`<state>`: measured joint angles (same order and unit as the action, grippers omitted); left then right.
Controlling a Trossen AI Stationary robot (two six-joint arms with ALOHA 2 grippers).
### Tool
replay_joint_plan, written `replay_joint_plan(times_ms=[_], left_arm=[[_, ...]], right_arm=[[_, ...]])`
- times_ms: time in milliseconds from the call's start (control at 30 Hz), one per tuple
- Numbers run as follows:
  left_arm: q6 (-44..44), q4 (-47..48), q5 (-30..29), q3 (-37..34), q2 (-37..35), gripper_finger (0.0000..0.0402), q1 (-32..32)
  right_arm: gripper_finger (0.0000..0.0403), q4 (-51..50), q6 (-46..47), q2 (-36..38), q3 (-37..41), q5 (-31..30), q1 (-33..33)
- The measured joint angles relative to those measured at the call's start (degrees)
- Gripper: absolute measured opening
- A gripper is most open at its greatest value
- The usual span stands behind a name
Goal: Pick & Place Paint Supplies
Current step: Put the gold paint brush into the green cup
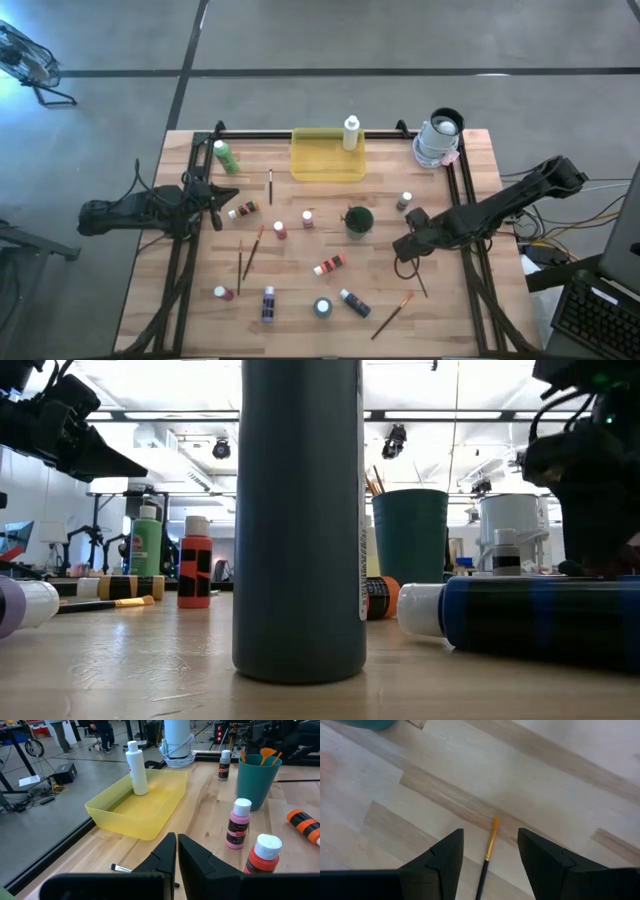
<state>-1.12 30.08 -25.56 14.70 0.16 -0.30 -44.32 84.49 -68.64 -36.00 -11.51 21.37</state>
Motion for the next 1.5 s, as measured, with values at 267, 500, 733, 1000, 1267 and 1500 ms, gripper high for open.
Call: replay_joint_plan(times_ms=[267, 500, 733, 1000, 1267, 1500], left_arm=[[0.0, 0.0, 0.0, 0.0, 0.0, 0.0023, 0.0], [0.0, 0.0, 0.0, 0.0, 0.0, 0.0023, 0.0], [0.0, 0.0, 0.0, 0.0, 0.0, 0.0023, 0.0], [0.0, 0.0, 0.0, 0.0, 0.0, 0.0023, 0.0], [0.0, 0.0, 0.0, 0.0, 0.0, 0.0023, 0.0], [0.0, 0.0, 0.0, 0.0, 0.0, 0.0023, 0.0]], right_arm=[[0.0163, 7.5, 1.1, 0.0, 4.9, 0.0, 0.0], [0.014, 12.4, 1.1, 0.0, 8.2, 0.0, -0.4], [0.0122, 14.1, 0.8, 0.0, 9.6, 0.0, -1.9], [0.011, 14.3, 0.6, -0.6, 10.0, 1.5, -1.9], [0.0095, 14.5, 0.4, -7.6, 7.5, 2.0, -1.9], [0.007, 10.9, 0.3, -12.9, 3.1, 2.4, -1.9]])
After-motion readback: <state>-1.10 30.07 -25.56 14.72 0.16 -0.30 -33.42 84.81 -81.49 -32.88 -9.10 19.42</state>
